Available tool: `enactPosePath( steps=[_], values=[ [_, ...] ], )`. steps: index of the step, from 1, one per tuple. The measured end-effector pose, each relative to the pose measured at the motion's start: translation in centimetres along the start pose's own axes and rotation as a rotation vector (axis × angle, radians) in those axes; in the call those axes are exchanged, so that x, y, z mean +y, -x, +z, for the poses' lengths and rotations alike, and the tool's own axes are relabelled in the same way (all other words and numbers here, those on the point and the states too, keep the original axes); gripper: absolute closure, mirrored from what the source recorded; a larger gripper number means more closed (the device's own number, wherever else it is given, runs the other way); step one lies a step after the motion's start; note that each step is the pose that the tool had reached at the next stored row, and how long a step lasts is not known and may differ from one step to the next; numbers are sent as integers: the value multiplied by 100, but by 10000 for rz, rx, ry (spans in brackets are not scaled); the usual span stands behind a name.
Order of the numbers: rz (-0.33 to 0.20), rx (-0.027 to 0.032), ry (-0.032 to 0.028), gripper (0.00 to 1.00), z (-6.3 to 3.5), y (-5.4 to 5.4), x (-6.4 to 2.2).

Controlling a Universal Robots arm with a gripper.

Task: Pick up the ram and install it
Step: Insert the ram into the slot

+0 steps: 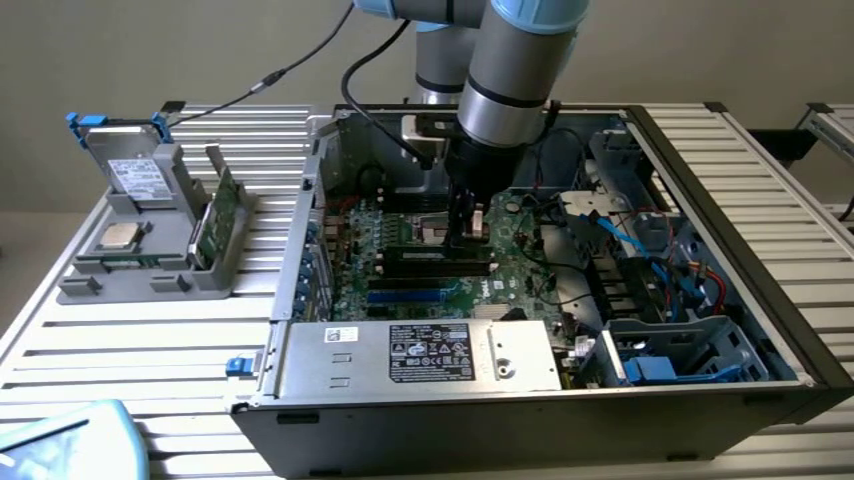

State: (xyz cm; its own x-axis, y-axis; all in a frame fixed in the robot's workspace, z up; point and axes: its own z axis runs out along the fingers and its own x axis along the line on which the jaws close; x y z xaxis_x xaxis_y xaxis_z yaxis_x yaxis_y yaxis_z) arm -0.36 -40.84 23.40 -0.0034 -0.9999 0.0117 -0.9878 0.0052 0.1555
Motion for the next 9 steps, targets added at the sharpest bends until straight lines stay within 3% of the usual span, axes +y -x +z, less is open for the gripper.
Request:
enactPosePath(
  steps=[5, 9],
  values=[
    [-42, 5, 13, 87, 1, 0, 1],
    [-198, 32, 88, 87, 1, 0, 1]
  ],
)
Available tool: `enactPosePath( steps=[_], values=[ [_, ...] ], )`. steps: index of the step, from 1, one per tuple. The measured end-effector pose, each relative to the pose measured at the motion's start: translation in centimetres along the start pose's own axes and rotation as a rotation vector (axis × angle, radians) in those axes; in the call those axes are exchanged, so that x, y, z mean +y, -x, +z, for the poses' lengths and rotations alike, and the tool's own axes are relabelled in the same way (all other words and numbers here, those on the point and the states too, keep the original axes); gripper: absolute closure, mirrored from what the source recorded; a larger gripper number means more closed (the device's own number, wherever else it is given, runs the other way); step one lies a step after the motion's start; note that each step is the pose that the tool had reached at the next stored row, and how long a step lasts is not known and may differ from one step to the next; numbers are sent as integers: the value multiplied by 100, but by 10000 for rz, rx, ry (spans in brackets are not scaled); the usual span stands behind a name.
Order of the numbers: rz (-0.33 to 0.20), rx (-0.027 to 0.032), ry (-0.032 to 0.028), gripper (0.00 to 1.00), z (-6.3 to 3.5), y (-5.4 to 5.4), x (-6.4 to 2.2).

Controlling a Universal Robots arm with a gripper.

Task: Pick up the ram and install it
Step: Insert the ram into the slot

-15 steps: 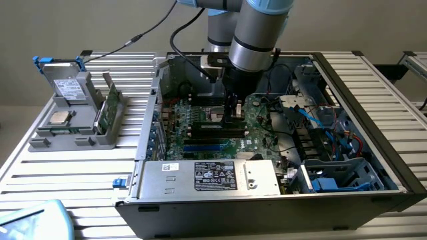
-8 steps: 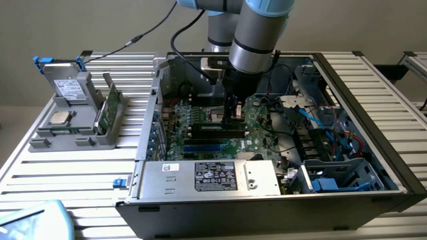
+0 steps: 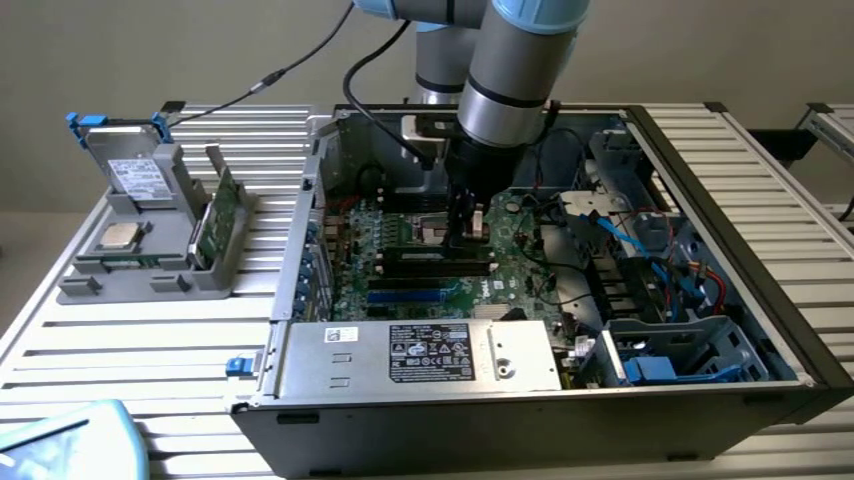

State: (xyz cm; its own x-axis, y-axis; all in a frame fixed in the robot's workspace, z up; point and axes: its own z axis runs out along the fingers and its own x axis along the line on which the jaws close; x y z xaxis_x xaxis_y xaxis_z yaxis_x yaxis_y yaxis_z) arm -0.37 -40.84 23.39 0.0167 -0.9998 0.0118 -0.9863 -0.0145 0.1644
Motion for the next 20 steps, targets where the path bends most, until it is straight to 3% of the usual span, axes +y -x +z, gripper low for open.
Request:
enactPosePath(
  steps=[4, 12, 20],
  values=[
    [-91, 21, 61, 87, 15, 0, -2],
    [-94, 64, 69, 87, 87, 1, -15],
    [-94, 61, 96, 87, 95, 1, -16]
  ],
)
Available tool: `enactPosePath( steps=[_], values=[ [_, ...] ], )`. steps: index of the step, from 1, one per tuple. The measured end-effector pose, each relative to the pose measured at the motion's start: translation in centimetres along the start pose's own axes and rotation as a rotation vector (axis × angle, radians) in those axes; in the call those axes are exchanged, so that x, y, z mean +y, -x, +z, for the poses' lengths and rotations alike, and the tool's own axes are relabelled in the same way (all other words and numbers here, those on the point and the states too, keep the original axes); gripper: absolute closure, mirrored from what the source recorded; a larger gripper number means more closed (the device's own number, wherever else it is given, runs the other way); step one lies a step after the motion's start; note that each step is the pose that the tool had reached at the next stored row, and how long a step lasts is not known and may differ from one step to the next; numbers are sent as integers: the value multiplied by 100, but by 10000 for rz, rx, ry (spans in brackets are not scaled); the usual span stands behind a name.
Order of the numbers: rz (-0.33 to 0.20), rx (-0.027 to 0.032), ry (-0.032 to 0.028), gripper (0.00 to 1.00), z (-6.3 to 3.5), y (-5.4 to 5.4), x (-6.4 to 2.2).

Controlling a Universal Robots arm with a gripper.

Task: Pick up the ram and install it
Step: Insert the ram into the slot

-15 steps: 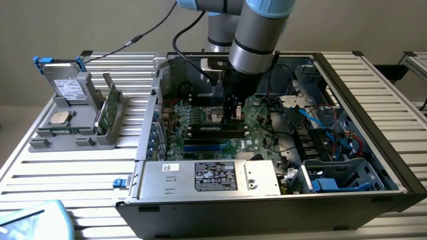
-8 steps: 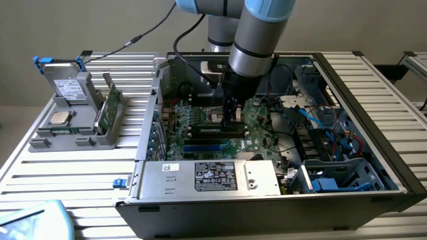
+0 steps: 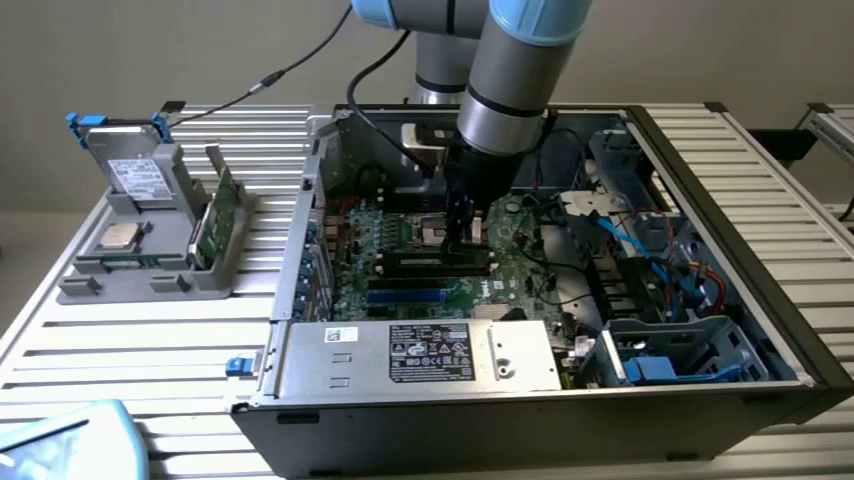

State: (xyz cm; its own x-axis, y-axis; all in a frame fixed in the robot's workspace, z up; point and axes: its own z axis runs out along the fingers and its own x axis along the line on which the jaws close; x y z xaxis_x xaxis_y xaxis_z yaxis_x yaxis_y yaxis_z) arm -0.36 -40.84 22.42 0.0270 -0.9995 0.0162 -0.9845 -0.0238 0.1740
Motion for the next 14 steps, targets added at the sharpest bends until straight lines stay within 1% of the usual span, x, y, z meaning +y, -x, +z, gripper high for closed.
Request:
enactPosePath(
  steps=[8, 14],
  values=[
    [0, 3, 14, 87, 3, 0, -5],
    [-1, 0, 59, 87, 4, 6, -6]
  ],
)
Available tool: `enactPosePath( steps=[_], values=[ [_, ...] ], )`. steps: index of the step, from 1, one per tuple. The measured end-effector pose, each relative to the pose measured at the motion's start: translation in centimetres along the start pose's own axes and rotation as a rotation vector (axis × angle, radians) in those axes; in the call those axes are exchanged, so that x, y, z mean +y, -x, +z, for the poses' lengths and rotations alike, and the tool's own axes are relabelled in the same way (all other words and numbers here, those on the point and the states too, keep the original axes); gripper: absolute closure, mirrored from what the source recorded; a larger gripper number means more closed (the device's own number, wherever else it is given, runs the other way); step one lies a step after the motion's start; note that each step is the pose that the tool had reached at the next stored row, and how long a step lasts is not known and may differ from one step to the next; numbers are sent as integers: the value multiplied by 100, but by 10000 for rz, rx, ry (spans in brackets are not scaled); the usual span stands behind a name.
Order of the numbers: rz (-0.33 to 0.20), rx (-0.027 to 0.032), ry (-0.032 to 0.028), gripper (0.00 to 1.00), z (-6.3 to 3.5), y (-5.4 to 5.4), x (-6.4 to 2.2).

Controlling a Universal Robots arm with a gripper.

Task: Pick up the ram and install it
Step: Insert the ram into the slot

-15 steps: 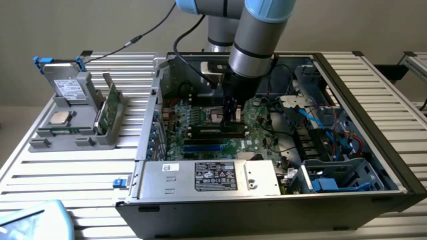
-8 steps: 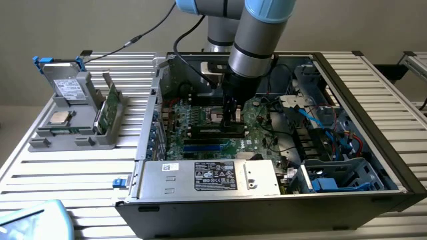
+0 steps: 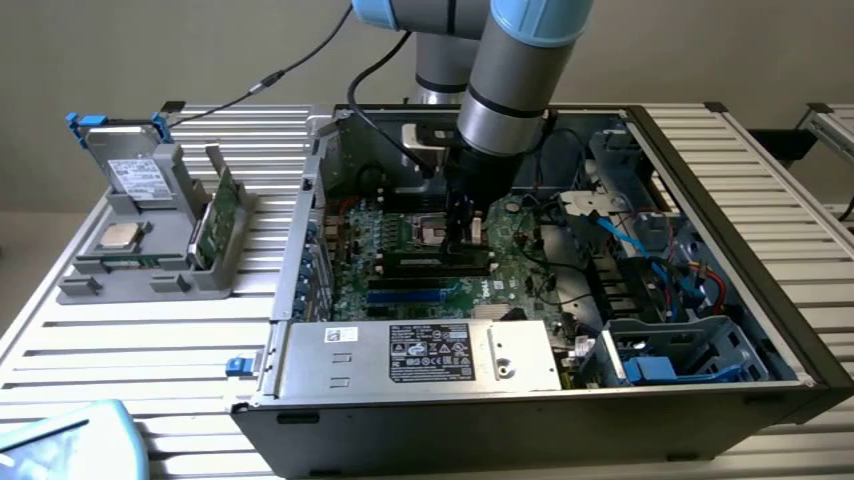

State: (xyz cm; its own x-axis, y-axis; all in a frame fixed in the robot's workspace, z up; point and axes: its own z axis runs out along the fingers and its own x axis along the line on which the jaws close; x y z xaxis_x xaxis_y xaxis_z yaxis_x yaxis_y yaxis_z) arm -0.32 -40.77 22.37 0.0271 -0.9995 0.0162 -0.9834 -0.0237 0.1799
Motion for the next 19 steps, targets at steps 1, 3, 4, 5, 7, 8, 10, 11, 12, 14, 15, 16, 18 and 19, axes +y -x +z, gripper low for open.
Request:
enactPosePath(
  steps=[1, 3, 4, 5, 7, 8, 10, 11, 12, 14, 15, 16, 18, 19],
  values=[
    [0, 1, 5, 87, -1, 3, 0],
    [-2, 1, 9, 87, -4, 13, -1],
    [-1, 2, 11, 87, -7, 18, -2],
    [-1, 2, 13, 87, -9, 20, -1],
    [-1, 2, 30, 87, -18, 20, 1],
    [1, 1, 38, 87, -23, 21, 3],
    [24, -4, 47, 87, -34, 20, 4],
    [60, -11, 49, 87, -40, 20, 5],
    [109, -20, 50, 87, -47, 20, 6],
    [239, -44, 44, 87, -78, 20, 12],
    [316, -57, 29, 87, -93, 20, 14],
    [387, -68, 10, 87, -105, 19, 16],
    [497, -69, -48, 87, -115, 20, 18],
    [525, -52, -74, 87, -115, 20, 18]
  ],
)
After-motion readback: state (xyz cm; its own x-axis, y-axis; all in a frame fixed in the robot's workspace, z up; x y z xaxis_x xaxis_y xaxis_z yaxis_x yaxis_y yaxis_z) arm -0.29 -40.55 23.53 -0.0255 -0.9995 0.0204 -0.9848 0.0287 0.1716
